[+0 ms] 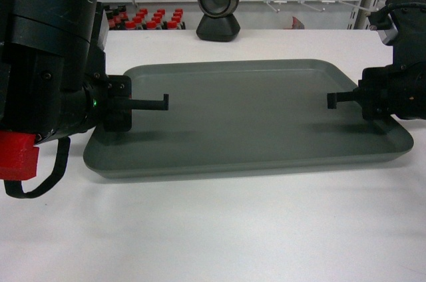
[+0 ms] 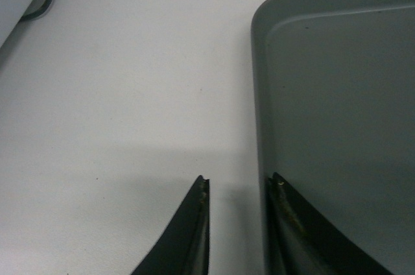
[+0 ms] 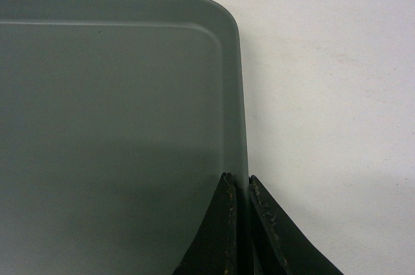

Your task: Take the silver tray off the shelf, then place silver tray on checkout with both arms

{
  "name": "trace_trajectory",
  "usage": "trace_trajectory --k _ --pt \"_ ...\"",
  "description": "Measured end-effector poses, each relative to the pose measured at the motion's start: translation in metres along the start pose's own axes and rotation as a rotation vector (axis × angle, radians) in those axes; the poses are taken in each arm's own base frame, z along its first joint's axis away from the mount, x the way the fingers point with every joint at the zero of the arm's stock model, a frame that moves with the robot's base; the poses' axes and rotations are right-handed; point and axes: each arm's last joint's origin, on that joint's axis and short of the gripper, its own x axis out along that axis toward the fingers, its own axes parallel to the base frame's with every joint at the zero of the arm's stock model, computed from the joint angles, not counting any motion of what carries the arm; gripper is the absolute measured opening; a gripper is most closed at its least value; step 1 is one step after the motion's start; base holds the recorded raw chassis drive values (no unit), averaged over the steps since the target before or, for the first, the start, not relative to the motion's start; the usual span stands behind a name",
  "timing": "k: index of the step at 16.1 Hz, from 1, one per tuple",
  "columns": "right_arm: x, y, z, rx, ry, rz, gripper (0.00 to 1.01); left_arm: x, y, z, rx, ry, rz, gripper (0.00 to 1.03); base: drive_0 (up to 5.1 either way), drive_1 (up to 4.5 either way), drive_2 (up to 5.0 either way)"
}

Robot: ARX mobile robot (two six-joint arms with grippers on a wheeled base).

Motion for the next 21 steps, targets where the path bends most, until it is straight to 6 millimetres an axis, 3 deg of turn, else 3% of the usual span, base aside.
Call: trace_trajectory --k 3,8,13,14,19,20,21 --pt "0.000 -0.001 0.000 -0.010 -0.003 -0.023 0.03 0.000 0.001 0.001 0.003 -0.006 0.014 0.54 0.0 0.00 0.0" --pt "-0.004 -0.009 0.004 -0.033 -0.057 -0.085 0.48 -0.012 0.004 0.014 -0.032 -0.097 0.005 0.99 0.0 0.00 0.0" --pt "-0.045 -0.008 0.041 0.076 -0.295 0.060 0.96 -0.063 0.010 0.053 -0.121 -0.296 -0.065 0.98 0.0 0.00 0.0" --pt "-0.057 -0.010 0.046 0.107 -0.344 0.099 1.00 -0.073 0.016 0.055 -0.130 -0.321 -0.063 0.98 0.0 0.00 0.0" --pt "-0.136 -0.020 0.072 0.229 -0.601 0.144 0.98 -0.140 0.063 0.078 -0.203 -0.528 0.007 0.98 0.0 0.00 0.0" --pt "-0.150 -0.018 0.072 0.229 -0.576 0.115 0.95 -0.152 0.071 0.077 -0.195 -0.530 0.036 0.98 0.0 0.00 0.0" --pt "-0.166 -0.018 0.062 0.186 -0.508 0.002 0.82 -0.158 0.083 0.072 -0.139 -0.496 -0.053 0.88 0.0 0.00 0.0"
